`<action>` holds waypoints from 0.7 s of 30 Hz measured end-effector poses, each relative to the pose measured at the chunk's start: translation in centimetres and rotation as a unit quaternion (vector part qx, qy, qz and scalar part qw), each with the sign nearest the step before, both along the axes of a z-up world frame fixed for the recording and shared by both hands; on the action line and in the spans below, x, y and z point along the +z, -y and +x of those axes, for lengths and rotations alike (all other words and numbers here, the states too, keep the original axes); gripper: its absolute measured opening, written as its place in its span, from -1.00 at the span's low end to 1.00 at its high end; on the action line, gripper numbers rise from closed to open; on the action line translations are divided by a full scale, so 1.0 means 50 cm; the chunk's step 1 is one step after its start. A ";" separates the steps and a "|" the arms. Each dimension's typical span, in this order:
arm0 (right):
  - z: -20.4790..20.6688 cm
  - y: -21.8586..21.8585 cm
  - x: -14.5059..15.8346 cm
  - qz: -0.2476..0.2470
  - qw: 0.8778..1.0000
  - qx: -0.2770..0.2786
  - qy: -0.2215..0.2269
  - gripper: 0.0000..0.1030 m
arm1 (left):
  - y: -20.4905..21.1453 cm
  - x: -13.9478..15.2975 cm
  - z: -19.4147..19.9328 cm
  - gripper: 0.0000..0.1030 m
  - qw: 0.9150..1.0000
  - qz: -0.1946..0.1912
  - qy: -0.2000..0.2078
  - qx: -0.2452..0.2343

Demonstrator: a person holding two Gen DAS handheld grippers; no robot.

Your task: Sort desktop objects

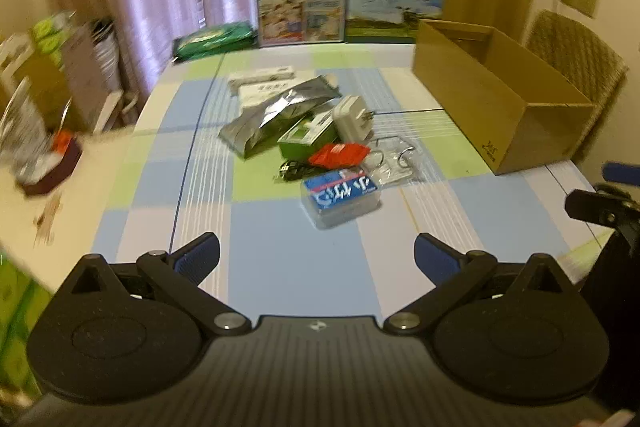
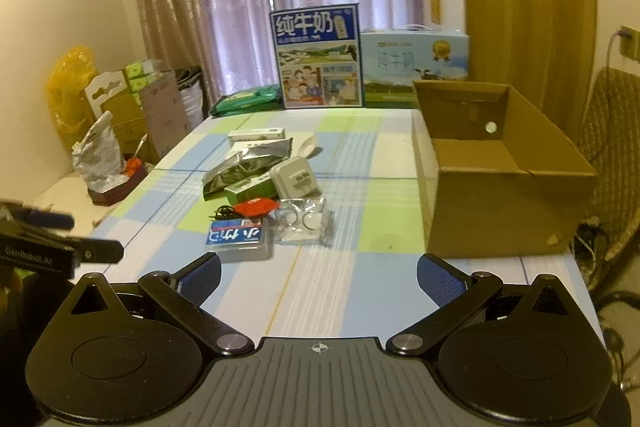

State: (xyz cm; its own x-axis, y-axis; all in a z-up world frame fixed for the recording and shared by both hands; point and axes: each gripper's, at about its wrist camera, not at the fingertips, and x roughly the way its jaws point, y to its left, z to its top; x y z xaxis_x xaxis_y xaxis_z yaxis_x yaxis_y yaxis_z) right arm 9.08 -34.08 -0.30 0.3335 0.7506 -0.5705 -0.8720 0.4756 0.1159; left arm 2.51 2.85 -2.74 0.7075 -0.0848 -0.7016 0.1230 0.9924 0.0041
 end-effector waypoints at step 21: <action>0.103 -0.229 -0.139 -0.072 0.995 0.073 0.019 0.96 | -0.010 -0.124 0.254 0.79 0.971 0.073 -0.032 -0.224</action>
State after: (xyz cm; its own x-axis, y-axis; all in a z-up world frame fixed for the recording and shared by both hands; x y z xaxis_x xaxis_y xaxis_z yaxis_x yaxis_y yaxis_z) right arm 14.22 -22.61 -7.26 0.2496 0.7037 -0.6653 -0.9356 0.3524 0.0217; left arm 15.18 3.37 -8.93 0.5770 -0.2710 -0.7705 0.5478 0.8281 0.1190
